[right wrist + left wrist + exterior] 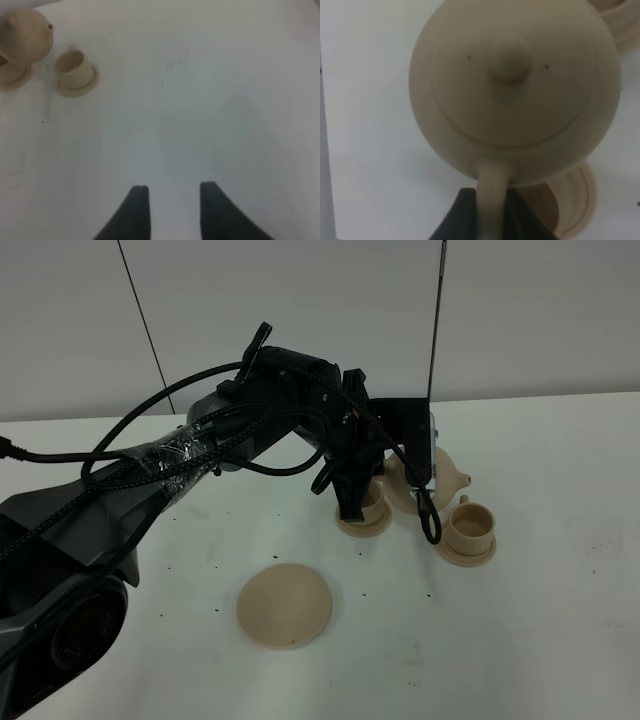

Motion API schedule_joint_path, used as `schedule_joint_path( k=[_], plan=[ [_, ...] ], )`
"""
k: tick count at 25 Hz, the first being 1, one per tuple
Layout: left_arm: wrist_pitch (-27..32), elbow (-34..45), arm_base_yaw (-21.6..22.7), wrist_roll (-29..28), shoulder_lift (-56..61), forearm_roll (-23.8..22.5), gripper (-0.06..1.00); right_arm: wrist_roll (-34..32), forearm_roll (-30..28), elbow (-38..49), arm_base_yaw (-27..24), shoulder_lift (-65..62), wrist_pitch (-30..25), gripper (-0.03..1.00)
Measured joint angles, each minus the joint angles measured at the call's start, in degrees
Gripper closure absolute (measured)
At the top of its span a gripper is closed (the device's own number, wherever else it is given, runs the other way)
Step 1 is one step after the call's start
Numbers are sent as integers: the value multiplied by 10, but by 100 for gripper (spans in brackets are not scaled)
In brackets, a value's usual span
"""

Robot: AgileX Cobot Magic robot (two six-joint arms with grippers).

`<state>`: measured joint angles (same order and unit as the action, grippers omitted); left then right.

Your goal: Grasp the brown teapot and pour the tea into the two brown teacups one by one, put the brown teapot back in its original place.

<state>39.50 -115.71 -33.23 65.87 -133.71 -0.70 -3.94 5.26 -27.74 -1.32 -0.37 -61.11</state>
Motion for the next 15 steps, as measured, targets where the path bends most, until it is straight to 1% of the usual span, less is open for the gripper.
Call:
schedule_joint_path(
  k=[4, 15],
  plan=[
    [1, 0, -6, 4, -1, -37, 78, 0, 0, 0, 0, 0, 0, 73],
    [-24, 0, -22, 7, -1, -78, 78, 0, 0, 0, 0, 0, 0, 73]
  ],
)
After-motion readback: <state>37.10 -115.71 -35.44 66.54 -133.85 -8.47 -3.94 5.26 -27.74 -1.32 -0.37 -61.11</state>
